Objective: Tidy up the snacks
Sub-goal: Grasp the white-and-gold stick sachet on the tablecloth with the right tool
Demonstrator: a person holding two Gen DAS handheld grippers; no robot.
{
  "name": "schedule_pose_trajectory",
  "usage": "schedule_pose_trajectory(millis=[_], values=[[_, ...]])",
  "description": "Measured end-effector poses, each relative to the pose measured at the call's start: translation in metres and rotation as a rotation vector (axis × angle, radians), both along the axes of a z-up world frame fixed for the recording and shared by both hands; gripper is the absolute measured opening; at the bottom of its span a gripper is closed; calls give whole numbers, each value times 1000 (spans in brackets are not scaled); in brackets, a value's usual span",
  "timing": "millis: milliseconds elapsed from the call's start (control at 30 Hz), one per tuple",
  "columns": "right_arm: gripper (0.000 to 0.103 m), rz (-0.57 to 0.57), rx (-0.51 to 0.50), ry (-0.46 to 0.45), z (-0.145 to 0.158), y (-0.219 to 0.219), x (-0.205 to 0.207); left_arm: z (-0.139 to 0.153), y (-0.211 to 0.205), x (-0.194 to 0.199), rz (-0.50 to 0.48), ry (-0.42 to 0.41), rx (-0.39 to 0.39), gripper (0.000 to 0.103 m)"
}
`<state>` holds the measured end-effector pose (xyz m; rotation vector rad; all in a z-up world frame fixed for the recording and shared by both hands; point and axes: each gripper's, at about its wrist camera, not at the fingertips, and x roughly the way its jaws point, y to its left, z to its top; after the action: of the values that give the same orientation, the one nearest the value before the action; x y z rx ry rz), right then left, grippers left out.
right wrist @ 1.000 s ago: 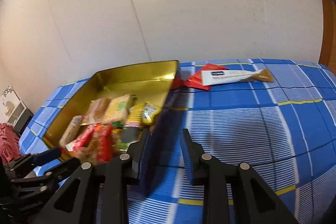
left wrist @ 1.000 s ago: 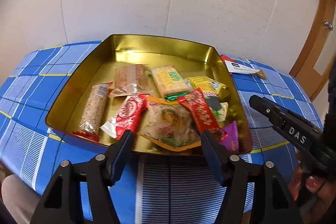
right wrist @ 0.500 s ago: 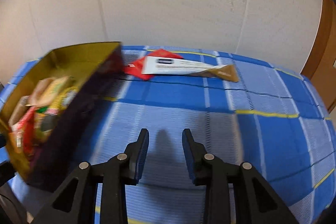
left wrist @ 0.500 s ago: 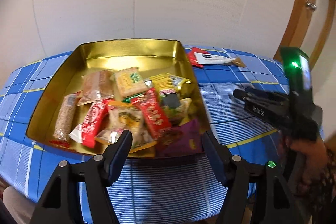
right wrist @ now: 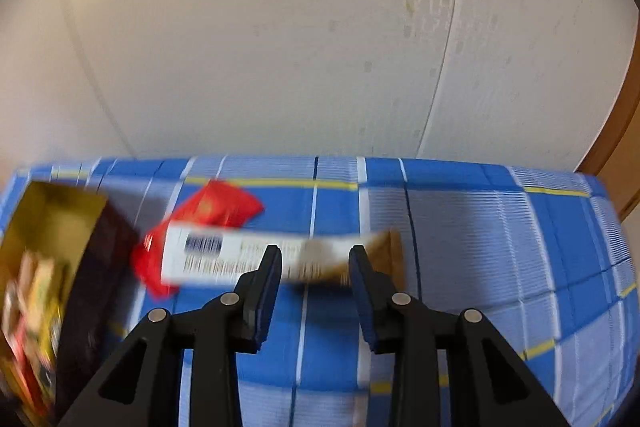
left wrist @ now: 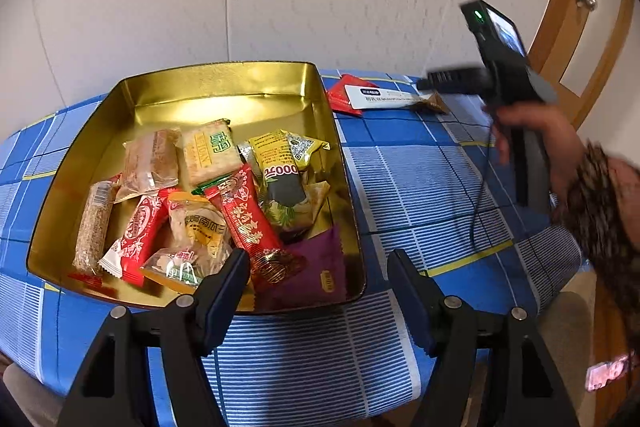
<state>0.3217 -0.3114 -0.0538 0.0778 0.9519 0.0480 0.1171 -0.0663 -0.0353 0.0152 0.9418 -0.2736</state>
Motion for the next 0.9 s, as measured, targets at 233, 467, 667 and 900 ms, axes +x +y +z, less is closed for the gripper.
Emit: schedule_pose_trajectory(millis=[233, 467, 667, 900], values=[[35, -32, 123, 131, -27, -9, 32, -3, 5, 2, 16, 3, 25, 72], [35, 68, 64, 169, -26, -4, -14, -2, 9, 3, 39, -5, 13, 72], [39, 188, -55, 214, -13, 4, -47, -5, 13, 1, 57, -6, 10, 72], [41, 189, 67, 206, -1, 1, -45, -3, 23, 3, 97, -11, 14, 72]])
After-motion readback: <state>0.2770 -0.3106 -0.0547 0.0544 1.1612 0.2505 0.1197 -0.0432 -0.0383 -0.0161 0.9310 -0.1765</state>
